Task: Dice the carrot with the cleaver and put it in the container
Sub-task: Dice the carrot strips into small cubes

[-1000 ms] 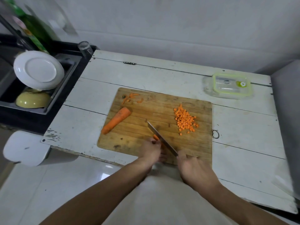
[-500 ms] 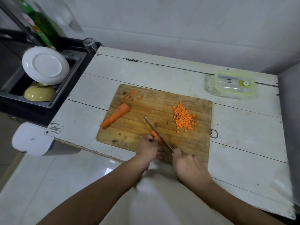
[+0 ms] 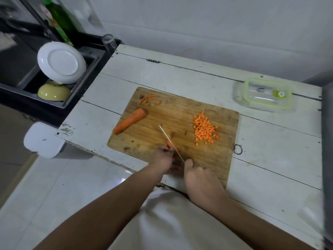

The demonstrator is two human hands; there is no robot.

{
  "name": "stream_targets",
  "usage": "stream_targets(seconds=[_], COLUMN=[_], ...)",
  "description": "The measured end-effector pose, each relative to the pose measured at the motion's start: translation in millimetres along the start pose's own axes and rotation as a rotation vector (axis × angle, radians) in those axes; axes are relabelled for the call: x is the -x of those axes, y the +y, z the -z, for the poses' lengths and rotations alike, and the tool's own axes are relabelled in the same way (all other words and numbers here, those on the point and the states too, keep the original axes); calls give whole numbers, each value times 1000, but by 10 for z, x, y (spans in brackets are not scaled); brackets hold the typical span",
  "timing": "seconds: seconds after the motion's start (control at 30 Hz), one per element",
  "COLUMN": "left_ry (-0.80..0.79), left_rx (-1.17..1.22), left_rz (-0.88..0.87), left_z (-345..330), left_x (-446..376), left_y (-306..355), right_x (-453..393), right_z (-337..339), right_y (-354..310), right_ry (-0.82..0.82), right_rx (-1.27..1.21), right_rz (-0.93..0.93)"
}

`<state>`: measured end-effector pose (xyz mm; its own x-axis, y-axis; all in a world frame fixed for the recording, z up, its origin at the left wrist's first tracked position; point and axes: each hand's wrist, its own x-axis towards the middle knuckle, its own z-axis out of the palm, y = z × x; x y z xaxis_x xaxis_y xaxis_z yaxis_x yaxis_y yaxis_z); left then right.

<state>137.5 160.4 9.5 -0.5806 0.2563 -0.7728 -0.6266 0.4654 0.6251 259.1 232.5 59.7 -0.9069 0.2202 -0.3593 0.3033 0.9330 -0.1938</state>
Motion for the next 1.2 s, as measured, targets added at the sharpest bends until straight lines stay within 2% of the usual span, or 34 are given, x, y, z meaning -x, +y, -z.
stream_targets(seconds=[0.2,0.53,0.87,1.1,1.2], left_ry=[-37,-100,-124,-147,-137], left_rx=[-41,-278,-288,-321,-353], left_rz=[29,68,65,84,57], left_z=[27,244,264,255,262], left_x=[-23,-141,-256,-260,-238], left_y=[5,121,78,132,147], right_x=[20,-51,-160,-471,-622], right_z=[15,66,83,111,106], right_y=[29,-95,-100,-83,-147], right_ry=[-23,-75,-187,-148,-78], right_rx=[-38,-50,-103,-121,-123], right_rz=[-28,-86,-135,-115,-102])
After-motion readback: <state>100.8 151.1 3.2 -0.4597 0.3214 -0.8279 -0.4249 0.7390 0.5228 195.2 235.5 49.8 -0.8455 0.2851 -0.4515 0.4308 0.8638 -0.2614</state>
